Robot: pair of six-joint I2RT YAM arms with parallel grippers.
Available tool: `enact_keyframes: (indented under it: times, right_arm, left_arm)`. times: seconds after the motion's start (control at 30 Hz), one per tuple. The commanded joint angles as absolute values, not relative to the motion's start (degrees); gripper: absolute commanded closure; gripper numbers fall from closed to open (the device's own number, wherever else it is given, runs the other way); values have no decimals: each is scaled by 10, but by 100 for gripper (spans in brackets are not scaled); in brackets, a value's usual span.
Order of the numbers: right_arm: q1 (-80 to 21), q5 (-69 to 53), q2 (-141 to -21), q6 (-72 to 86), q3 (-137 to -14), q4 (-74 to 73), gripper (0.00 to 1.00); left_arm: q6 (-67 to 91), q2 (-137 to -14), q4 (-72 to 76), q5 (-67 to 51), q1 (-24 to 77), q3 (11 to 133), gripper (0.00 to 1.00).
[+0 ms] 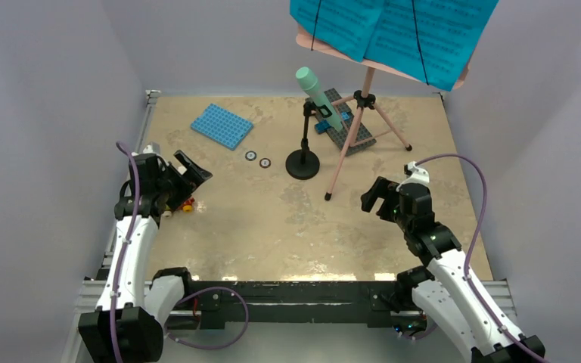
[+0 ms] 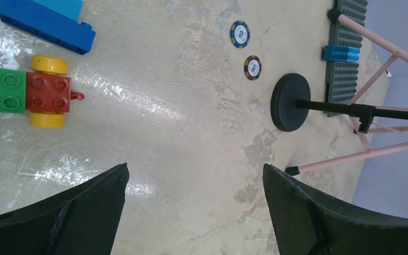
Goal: Pack up the instrument practice props
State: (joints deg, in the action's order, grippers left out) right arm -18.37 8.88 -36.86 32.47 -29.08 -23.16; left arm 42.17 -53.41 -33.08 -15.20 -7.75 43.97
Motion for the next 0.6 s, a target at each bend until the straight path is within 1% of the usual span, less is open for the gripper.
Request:
enact_keyframes:
  times: [0.0,0.23,0.57]
  right_arm:
    - [-185,69,-370,317,-327,-229,4]
    - [-185,27,-359,313,-320,-214,4]
    - [-185,26,-384,318,-339,-227,5]
  left_arm:
    - [409,-512,-297,-181,-81,431,0]
    - [392,-490,-297,-189,-80,429,0]
    - [391,-488,-293,-193,-77,429,0]
